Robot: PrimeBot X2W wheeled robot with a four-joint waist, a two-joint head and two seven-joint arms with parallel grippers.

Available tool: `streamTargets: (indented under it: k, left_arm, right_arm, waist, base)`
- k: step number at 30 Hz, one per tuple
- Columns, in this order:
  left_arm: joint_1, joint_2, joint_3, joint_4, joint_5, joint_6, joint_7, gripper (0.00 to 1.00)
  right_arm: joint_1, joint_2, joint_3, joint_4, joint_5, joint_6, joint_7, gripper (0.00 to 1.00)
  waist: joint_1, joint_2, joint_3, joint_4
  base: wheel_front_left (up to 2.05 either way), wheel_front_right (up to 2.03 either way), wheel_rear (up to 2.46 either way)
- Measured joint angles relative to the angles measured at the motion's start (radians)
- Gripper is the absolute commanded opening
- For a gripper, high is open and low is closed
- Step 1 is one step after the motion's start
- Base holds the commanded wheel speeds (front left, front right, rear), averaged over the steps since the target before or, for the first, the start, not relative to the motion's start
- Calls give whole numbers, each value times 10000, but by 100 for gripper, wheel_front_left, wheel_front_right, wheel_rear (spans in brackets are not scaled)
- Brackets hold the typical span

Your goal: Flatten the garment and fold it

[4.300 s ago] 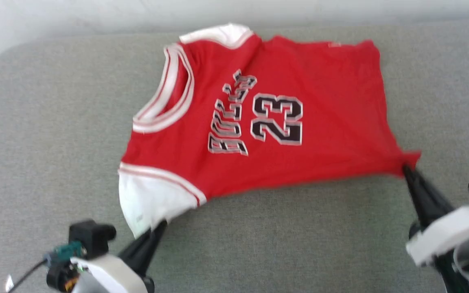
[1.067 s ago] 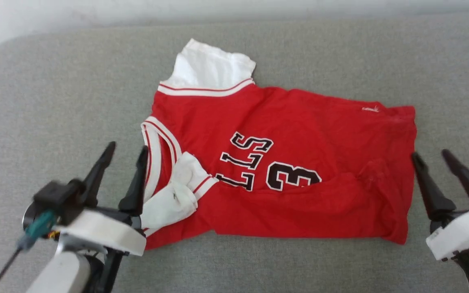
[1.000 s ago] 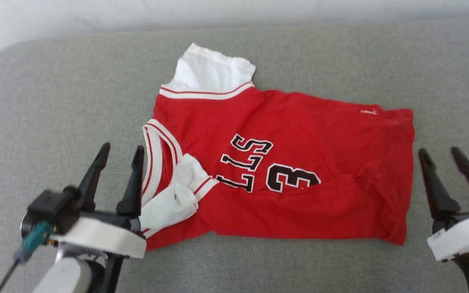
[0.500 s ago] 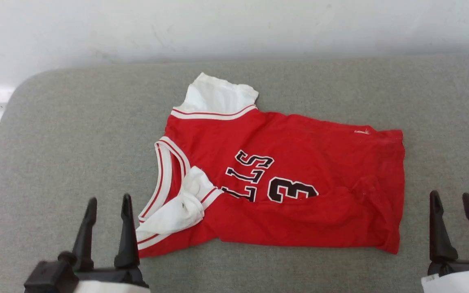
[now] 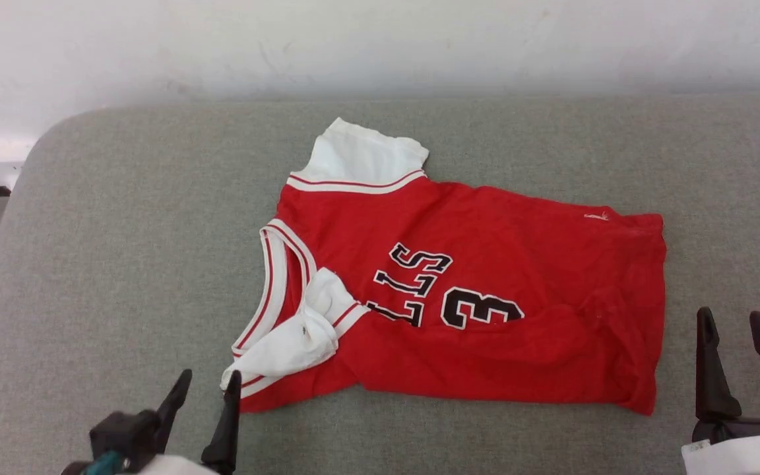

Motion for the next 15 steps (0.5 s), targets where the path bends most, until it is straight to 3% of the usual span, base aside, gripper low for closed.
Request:
streamTargets:
  k: [8, 15]
  left_arm:
    - [-605, 786, -309, 326, -113, -276, 2481, 100]
    - [-1128, 918, -301, 961, -541, -353, 3308, 100]
  right_arm:
    - [-101, 4, 105, 48, 4, 0, 73, 100]
    - [-262, 2, 98, 59, 4, 0, 159, 100]
  waist:
    - [1, 0, 273, -136]
    - [1, 0, 506, -417]
  base:
    - [0, 0, 0]
    - [0, 0, 0]
